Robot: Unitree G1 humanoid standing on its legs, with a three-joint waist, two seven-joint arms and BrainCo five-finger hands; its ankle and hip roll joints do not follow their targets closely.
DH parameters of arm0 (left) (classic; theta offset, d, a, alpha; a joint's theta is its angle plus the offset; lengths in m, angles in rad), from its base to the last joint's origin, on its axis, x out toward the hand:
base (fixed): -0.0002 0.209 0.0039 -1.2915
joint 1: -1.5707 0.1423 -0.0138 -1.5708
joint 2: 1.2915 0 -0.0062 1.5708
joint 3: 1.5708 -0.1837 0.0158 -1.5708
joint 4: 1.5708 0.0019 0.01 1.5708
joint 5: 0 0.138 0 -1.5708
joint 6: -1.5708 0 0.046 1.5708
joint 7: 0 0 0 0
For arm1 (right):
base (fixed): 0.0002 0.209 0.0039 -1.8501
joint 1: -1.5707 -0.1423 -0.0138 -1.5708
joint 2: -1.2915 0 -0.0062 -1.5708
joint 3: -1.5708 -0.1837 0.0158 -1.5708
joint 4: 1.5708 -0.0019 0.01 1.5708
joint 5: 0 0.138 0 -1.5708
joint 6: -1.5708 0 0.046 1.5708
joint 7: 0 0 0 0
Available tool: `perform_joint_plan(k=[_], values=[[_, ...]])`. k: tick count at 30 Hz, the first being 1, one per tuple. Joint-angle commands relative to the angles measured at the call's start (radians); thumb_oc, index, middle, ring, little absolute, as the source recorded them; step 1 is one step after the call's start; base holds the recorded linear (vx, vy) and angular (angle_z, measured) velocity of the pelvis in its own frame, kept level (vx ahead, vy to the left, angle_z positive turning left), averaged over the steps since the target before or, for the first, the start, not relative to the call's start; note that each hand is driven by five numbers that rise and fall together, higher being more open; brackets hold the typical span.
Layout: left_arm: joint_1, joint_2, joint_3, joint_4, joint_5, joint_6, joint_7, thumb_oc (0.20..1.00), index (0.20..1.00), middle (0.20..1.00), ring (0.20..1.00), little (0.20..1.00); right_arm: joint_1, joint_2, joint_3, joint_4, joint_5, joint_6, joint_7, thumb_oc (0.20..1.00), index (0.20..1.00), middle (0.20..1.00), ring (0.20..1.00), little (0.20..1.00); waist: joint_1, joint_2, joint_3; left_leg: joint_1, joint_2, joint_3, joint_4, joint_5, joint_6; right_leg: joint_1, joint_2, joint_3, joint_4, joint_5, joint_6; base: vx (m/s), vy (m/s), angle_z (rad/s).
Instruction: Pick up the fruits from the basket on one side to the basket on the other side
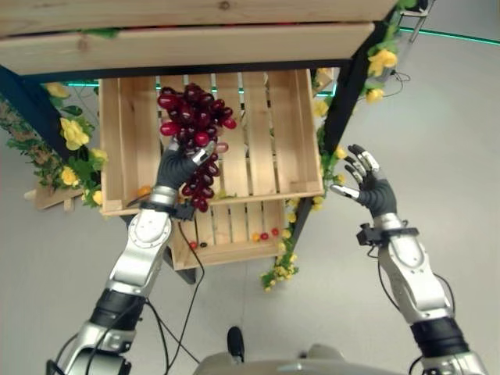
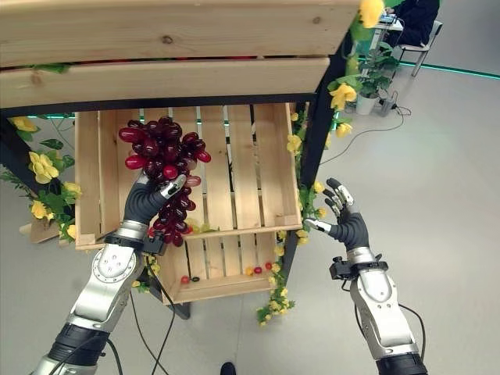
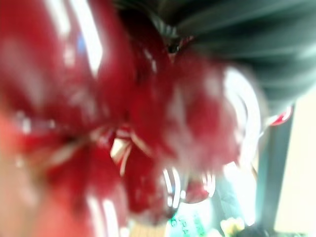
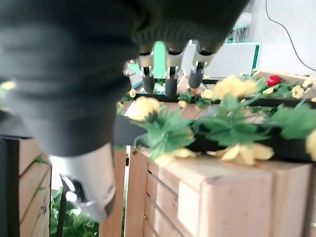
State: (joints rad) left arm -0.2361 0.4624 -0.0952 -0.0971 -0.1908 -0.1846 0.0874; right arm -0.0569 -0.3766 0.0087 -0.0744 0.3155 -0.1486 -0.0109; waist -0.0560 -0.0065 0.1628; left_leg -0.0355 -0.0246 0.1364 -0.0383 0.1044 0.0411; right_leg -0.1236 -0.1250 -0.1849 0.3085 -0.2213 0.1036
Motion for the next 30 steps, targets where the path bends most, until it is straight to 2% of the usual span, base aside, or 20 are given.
perform_joint_plan(k=[1, 3, 11, 14, 17, 21, 24, 30], values=[[-0.066, 0.022, 0.028, -0.061, 0.007, -0.062, 0.026, 0.200, 0.200, 0.200, 0.200, 0.200, -0.059, -0.005, -0.028, -0.016, 0.015, -0.055, -0.006, 1.000, 1.000, 1.000, 1.000, 1.000, 0.008, -0.011, -0.048, 0.017, 0.060, 0.046, 0.036, -0.067, -0.083, 0.125, 0.047, -0.027, -0.214, 0.149, 0.014, 0.11, -0.085, 0.64], [-0.088, 0.054, 0.042, -0.043, 0.040, -0.052, 0.023, 0.200, 0.200, 0.200, 0.200, 0.200, -0.057, -0.016, -0.040, -0.016, 0.034, -0.048, 0.004, 1.000, 1.000, 1.000, 1.000, 1.000, 0.009, -0.009, -0.066, 0.020, 0.059, 0.049, 0.053, -0.076, -0.092, 0.162, 0.048, -0.060, -0.262, 0.162, 0.012, 0.12, -0.078, 0.27], [-0.160, 0.103, 0.000, 0.137, 0.103, -0.004, 0.041, 0.200, 0.200, 0.200, 0.200, 0.200, -0.037, -0.027, -0.039, -0.015, 0.068, -0.034, 0.014, 1.000, 1.000, 1.000, 1.000, 1.000, -0.016, 0.011, -0.086, 0.048, 0.062, 0.052, 0.043, -0.085, -0.102, 0.215, 0.052, -0.073, -0.317, 0.161, 0.007, 0.08, -0.013, 0.04], [-0.252, 0.178, -0.058, 0.254, 0.219, 0.030, 0.036, 0.200, 0.200, 0.200, 0.200, 0.200, -0.026, -0.041, -0.033, -0.015, 0.068, -0.034, 0.020, 1.000, 1.000, 1.000, 1.000, 1.000, -0.032, 0.023, -0.095, 0.059, 0.062, 0.058, 0.032, -0.085, -0.106, 0.226, 0.051, -0.072, -0.335, 0.165, 0.013, 0.06, 0.009, -0.01], [-0.294, 0.211, -0.094, 0.307, 0.238, 0.037, 0.011, 0.200, 0.200, 0.200, 0.200, 0.200, -0.017, -0.043, -0.036, -0.017, 0.073, -0.034, 0.025, 1.000, 1.000, 1.000, 1.000, 1.000, -0.037, 0.026, -0.096, 0.062, 0.060, 0.060, 0.030, -0.087, -0.106, 0.228, 0.049, -0.072, -0.336, 0.168, 0.017, 0.01, 0.004, -0.01], [-0.394, 0.310, -0.196, 0.386, 0.351, 0.049, -0.039, 0.200, 0.200, 0.200, 0.200, 0.200, 0.001, -0.046, -0.026, -0.015, 0.079, -0.041, 0.043, 1.000, 1.000, 1.000, 1.000, 1.000, -0.048, 0.040, -0.102, 0.073, 0.058, 0.068, 0.018, -0.088, -0.106, 0.234, 0.046, -0.073, -0.341, 0.169, 0.025, 0.00, 0.000, 0.00], [-0.438, 0.334, -0.245, 0.414, 0.388, 0.052, -0.055, 0.200, 0.200, 0.200, 0.200, 0.200, 0.006, -0.047, -0.021, -0.018, 0.083, -0.047, 0.049, 1.000, 1.000, 1.000, 1.000, 1.000, -0.052, 0.048, -0.101, 0.077, 0.056, 0.072, 0.012, -0.087, -0.107, 0.233, 0.043, -0.073, -0.344, 0.172, 0.031, 0.01, 0.003, -0.01], [-0.441, 0.348, -0.272, 0.418, 0.402, 0.050, -0.096, 0.200, 0.200, 0.200, 0.200, 0.200, 0.015, -0.050, -0.031, -0.019, 0.077, -0.046, 0.052, 1.000, 1.000, 1.000, 1.000, 1.000, -0.053, 0.057, -0.099, 0.084, 0.053, 0.076, 0.004, -0.088, -0.105, 0.233, 0.038, -0.073, -0.348, 0.176, 0.037, 0.00, 0.000, 0.00]])
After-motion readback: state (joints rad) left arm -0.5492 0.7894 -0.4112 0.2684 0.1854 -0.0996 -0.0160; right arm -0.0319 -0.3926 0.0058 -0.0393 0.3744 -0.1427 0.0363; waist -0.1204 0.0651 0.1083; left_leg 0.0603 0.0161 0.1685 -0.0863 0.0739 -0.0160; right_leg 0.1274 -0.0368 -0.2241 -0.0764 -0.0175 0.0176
